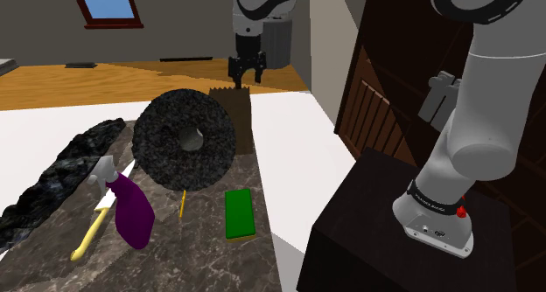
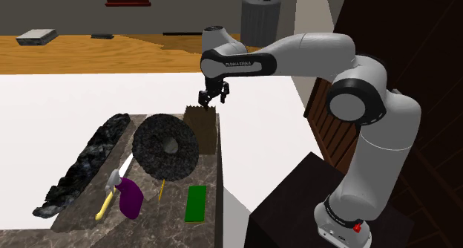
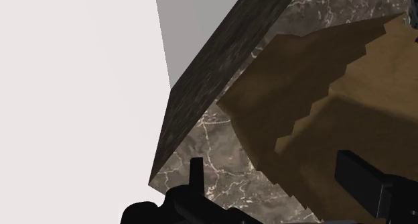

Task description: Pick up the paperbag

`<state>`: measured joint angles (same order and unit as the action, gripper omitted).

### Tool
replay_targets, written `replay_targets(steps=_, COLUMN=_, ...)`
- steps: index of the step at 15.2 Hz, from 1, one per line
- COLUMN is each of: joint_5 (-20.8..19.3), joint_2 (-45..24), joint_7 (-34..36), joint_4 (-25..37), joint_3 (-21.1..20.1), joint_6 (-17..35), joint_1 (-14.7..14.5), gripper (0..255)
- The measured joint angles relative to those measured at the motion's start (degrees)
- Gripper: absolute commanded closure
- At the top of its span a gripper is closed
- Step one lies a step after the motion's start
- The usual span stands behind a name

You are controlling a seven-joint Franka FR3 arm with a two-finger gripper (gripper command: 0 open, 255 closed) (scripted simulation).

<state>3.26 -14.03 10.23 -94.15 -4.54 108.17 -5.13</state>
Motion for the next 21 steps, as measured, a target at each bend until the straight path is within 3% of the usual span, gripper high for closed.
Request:
replay_targets(steps=7, joint_5=0.01, joint_2=-1.64, joint_7=0.00, joint_4=-2.72, joint_3=-0.04, joint_6=4.29, joint_1=-0.14, gripper=0)
replay_targets(steps=8, joint_5=0.01, joint_2=-1.69, joint_7=-0.01, joint_4=-3.00, joint_3=-0.04, joint_6=4.61, joint_1=-0.15, gripper=255)
replay_targets(steps=21, joint_5=0.02, joint_2=-1.33, joint_7=-0.08, joint_4=-2.40, joint_3=0.01, joint_6=3.57, joint_1=-0.05, gripper=255)
